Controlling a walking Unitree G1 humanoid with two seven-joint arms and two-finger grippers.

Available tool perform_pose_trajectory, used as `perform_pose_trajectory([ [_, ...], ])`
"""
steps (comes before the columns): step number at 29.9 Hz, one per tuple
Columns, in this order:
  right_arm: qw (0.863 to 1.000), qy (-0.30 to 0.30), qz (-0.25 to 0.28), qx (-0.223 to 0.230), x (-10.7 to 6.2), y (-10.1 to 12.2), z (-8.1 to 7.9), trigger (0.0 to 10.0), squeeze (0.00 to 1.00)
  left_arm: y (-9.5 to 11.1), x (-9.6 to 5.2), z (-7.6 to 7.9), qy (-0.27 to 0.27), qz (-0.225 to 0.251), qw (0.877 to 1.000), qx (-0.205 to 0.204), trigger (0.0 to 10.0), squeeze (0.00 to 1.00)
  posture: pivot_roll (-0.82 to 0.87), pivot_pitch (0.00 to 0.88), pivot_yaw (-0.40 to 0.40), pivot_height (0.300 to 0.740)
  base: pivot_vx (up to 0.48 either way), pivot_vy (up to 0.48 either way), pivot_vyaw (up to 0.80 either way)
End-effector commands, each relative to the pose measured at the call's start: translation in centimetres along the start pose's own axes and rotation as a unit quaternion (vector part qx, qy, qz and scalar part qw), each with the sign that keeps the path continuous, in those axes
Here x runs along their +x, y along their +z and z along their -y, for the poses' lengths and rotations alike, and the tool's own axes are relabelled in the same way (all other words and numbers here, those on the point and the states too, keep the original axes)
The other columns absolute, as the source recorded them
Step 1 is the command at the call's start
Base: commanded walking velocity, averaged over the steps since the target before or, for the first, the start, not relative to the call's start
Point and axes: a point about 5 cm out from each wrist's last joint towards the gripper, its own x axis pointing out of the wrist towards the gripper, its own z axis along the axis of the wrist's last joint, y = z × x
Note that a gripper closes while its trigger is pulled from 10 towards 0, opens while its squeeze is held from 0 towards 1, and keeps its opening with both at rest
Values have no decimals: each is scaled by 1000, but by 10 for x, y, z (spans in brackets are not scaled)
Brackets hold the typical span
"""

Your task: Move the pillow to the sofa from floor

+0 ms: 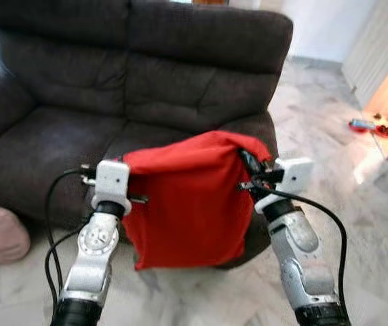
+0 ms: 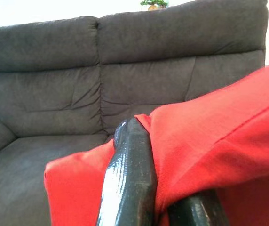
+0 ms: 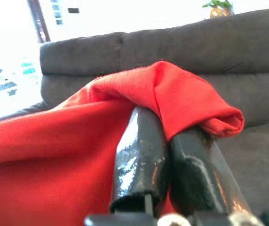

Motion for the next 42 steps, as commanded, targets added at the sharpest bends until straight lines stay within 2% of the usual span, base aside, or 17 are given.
perform_pose_trajectory([
  [1, 999, -11, 31, -11, 1, 16, 7, 10000, 0, 38, 11, 1, 2, 86, 996, -9, 10000, 0, 3, 24, -66, 740, 349, 0, 0],
  [2, 999, -11, 31, -11, 1, 16, 7, 10000, 0, 38, 11, 1, 2, 86, 996, -9, 10000, 0, 3, 24, -66, 740, 349, 0, 0],
  [3, 999, -8, 50, -14, 4, 27, 6, 10000, 0, 51, 13, -2, 5, 106, 994, -6, 10000, 0, 4, 26, -66, 740, 352, 0, 0],
  [5, 997, -4, 74, -18, 8, 40, 4, 10000, 0, 66, 16, -5, 8, 129, 992, -4, 10000, 0, 5, 27, -67, 740, 351, 0, 0],
  [6, 997, -4, 74, -18, 8, 40, 4, 10000, 0, 66, 16, -5, 8, 129, 992, -4, 10000, 0, 5, 27, -67, 740, 349, 0, 0],
  [7, 996, -2, 92, -18, 12, 52, 2, 10000, 0, 78, 19, -9, 12, 147, 989, 1, 10000, 0, 7, 27, -68, 740, 345, 0, 0],
  [13, 994, 2, 109, -19, 15, 61, 0, 10000, 0, 86, 21, -12, 15, 160, 987, 4, 10000, 0, 8, 29, -68, 740, 346, 0, 0],
  [16, 987, 20, 160, -19, 24, 92, -11, 10000, 0, 112, 25, -19, 26, 195, 980, 11, 10000, 0, 12, 30, -72, 740, 347, 0, 0],
  [19, 983, 30, 183, -19, 26, 106, -17, 10000, 0, 121, 26, -20, 30, 206, 978, 13, 10000, 0, 12, 31, -73, 740, 349, 0, 0],
  [29, 975, 42, 218, -22, 29, 128, -23, 10000, 0, 139, 27, -22, 33, 229, 973, 13, 10000, 0, 14, 34, -79, 740, 346, 0, 0],
  [42, 980, 45, 192, -17, 29, 120, -23, 10000, 0, 137, 25, -20, 30, 217, 975, 17, 10000, 0, 12, 36, -83, 740, 341, 0, 0],
])
